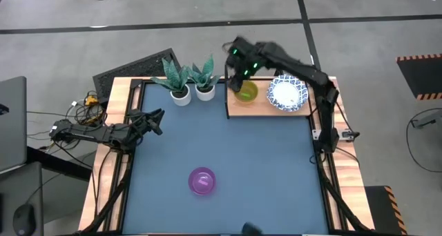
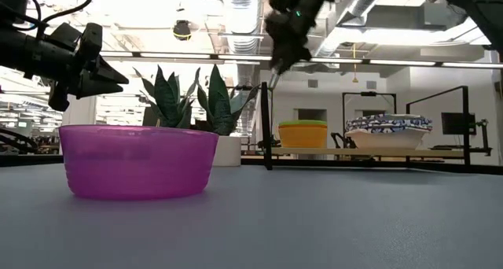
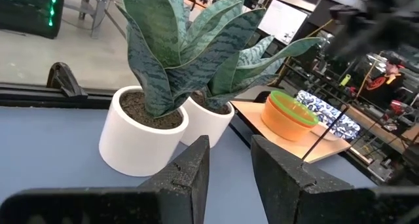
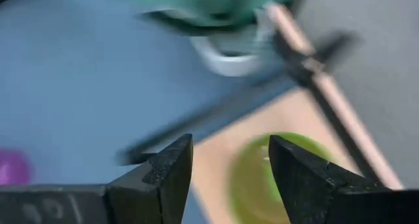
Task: Place and stack bowls onto a shelf
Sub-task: Stack the violet bowl on the green bowl on the shelf
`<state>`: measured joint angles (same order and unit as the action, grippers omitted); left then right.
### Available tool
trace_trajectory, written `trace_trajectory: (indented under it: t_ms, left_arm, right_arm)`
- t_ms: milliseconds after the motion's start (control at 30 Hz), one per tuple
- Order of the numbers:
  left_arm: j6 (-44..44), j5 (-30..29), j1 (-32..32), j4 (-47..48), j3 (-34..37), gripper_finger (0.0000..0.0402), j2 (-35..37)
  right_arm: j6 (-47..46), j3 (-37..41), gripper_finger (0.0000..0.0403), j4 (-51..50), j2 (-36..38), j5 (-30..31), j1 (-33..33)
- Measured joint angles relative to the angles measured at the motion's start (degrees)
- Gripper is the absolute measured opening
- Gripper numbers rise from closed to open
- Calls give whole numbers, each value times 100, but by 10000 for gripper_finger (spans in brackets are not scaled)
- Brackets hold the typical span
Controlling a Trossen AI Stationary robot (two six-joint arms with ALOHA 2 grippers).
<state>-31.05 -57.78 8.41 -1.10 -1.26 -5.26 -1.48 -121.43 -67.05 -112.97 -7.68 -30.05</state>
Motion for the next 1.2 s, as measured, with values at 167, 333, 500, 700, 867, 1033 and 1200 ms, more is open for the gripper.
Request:
trace_trajectory:
  t_ms: [167, 333, 500, 700, 867, 1033, 1200]
  left_arm:
    - [0, 34, 1, -5, 0, 98, 0]
    - [0, 290, -1, -38, 0, 98, 1]
    - [0, 505, -1, -61, 0, 98, -1]
    - [95, 781, -1, -93, 0, 98, -17]
    - [22, 951, 1, -103, 0, 98, -87]
    - [-1, 1191, 1, -118, -2, 98, -247]
    - [-260, 1719, 1, -160, -4, 99, -472]
  right_arm:
    - [-187, -10, 225, 147, -8, 0, 1100]
    - [-305, 92, 225, 568, -107, 436, 2123]
    - [-434, 88, 224, 1073, -386, 871, 2814]
    - [-676, 69, 224, 1620, -1008, 922, 3287]
    - [-1029, 69, 224, 2067, -1504, 727, 3671]
    - [-1360, 77, 224, 2276, -1903, 683, 3989]
    - [-1503, 79, 224, 2100, -2252, 774, 4194]
